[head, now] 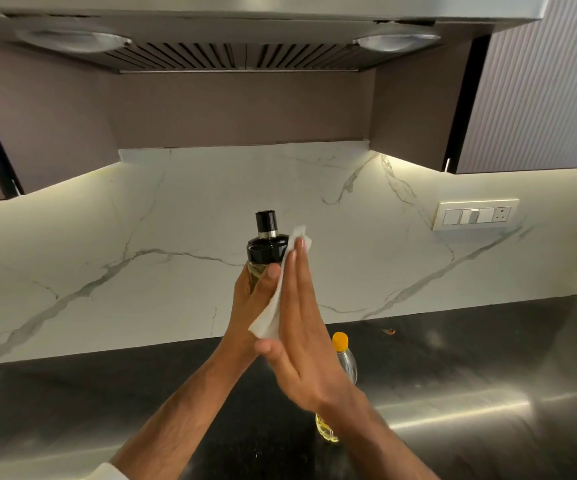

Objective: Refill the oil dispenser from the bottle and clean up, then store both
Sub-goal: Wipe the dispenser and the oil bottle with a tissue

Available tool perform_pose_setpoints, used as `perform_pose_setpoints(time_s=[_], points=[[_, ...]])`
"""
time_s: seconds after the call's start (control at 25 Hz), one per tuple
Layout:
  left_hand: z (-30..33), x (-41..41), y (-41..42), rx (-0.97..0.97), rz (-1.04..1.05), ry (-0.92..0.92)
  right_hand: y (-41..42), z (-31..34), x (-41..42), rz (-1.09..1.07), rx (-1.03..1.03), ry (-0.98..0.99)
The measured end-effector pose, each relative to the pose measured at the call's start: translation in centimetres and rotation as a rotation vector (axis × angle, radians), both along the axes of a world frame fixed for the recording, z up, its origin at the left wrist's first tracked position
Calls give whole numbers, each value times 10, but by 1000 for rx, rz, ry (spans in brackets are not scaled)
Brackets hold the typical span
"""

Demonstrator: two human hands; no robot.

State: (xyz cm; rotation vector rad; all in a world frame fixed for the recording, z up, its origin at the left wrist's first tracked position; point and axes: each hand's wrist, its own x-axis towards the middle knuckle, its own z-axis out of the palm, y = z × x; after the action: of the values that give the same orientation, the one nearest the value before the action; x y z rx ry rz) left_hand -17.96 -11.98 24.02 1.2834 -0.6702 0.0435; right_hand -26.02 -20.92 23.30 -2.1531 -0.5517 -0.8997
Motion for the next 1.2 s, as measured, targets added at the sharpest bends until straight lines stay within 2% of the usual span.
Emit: perform_pose_setpoints(time_s=[0.12,0.2,0.28,0.36,0.44,0.52,0.6,0.68,0.8,0.88,0.96,1.04,1.12,1.2], points=[[10,4,5,-24,12,17,12,-41,-15,-58,-126,21],[9,5,7,-6,38,13,12,-48,-15,-42,-18,86],[5,3,4,14,22,-11,8,-28,-5,46,177,139],[-3,2,-1,31,8,-25,-1,1,8,104,282,144],[-7,-1,-1,15,16,-28,-6,20,17,93,231,98],[-6,0,0,36,39,-5,-3,21,14,26,81,26],[1,-1,3,27,51,-52,6,1,4,-50,-86,-28],[9,4,5,-26,42,15,12,-27,-7,-83,-159,-12],[7,5,3,16,70,15,12,-41,-9,-42,25,88],[0,3,1,27,27,8,6,-23,1,38,214,127],[-4,2,-2,24,20,-2,-2,2,10,88,293,120],[-1,-2,-5,-2,21,-15,-4,16,15,49,228,74],[-1,-1,-4,-14,33,-29,0,16,11,-33,69,1],[5,1,-1,-48,0,36,7,-3,2,-94,-103,-31]])
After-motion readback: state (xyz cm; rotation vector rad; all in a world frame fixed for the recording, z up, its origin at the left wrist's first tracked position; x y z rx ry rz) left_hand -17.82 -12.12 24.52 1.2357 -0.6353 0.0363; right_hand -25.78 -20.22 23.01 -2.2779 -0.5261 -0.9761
